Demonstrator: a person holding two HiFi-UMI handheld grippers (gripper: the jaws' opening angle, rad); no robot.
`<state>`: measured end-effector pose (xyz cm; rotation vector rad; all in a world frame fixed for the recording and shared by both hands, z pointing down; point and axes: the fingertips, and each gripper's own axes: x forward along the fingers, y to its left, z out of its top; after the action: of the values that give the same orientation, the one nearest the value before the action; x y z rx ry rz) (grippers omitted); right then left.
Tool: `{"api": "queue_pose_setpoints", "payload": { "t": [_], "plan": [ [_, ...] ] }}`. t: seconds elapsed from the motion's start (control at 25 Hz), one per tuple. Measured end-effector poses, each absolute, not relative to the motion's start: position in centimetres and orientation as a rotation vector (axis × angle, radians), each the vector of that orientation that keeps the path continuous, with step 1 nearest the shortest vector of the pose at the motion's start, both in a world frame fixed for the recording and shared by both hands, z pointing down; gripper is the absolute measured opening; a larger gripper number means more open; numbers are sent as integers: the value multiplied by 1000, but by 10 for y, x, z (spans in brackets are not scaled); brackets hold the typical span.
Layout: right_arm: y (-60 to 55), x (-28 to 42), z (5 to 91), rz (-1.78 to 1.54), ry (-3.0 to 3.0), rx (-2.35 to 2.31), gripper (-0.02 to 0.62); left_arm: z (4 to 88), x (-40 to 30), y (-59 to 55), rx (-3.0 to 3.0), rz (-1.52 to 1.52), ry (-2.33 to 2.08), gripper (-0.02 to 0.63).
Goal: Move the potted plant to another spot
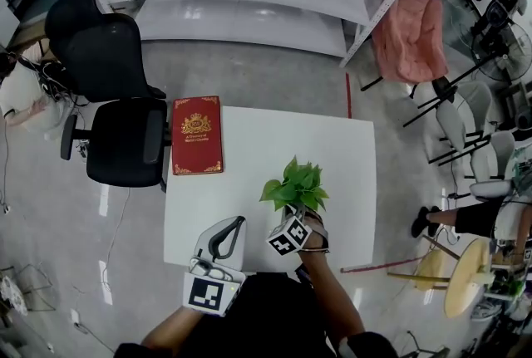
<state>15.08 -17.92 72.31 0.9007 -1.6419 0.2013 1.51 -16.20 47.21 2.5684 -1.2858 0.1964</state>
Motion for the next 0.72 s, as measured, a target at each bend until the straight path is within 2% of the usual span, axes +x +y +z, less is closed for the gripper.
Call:
{"api": "queue_pose_setpoints", "payload": {
  "t": [0.72],
  "plan": [
    [-183,151,728,153,-1628,851,8,473,8,-161,2545,188,-1314,17]
  ]
}}
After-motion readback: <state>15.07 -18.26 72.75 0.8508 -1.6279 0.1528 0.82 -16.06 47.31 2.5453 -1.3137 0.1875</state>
